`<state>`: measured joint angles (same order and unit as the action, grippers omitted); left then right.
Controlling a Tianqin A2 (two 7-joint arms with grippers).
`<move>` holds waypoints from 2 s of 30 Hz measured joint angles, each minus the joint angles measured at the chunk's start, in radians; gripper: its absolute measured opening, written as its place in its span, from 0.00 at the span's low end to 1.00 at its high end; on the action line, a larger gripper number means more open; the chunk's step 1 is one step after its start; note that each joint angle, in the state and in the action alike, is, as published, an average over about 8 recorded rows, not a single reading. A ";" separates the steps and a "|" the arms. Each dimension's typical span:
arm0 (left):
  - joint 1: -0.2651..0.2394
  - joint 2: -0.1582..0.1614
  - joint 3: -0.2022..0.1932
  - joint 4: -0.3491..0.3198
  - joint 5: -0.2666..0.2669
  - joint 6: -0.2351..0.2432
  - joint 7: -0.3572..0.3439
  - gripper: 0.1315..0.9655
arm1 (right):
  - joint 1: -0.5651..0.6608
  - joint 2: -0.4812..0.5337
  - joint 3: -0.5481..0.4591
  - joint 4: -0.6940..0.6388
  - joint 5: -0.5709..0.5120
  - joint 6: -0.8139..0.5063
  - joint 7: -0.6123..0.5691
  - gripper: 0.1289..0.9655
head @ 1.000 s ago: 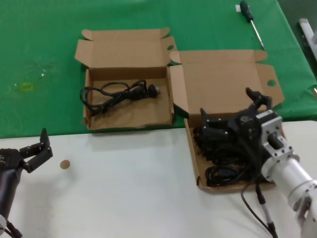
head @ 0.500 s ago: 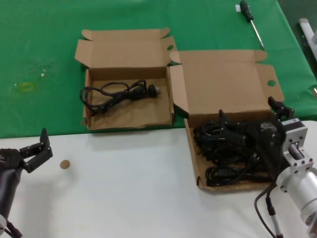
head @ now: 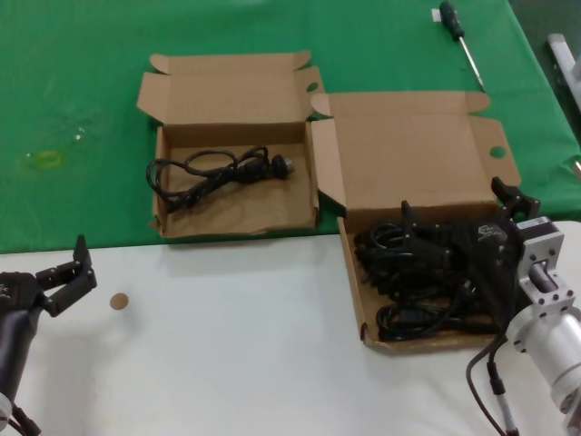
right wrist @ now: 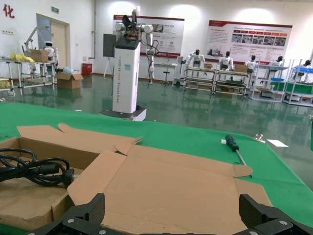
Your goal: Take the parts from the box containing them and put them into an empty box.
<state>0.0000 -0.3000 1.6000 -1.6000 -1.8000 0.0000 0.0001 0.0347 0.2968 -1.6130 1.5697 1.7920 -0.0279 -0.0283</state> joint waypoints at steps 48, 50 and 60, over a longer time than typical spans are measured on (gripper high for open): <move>0.000 0.000 0.000 0.000 0.000 0.000 0.000 1.00 | 0.000 0.000 0.000 0.000 0.000 0.000 0.000 1.00; 0.000 0.000 0.000 0.000 0.000 0.000 0.000 1.00 | 0.000 0.000 0.000 0.000 0.000 0.000 0.000 1.00; 0.000 0.000 0.000 0.000 0.000 0.000 0.000 1.00 | 0.000 0.000 0.000 0.000 0.000 0.000 0.000 1.00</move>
<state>0.0000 -0.3000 1.6000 -1.6000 -1.8000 0.0000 0.0000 0.0347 0.2968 -1.6130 1.5697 1.7920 -0.0280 -0.0284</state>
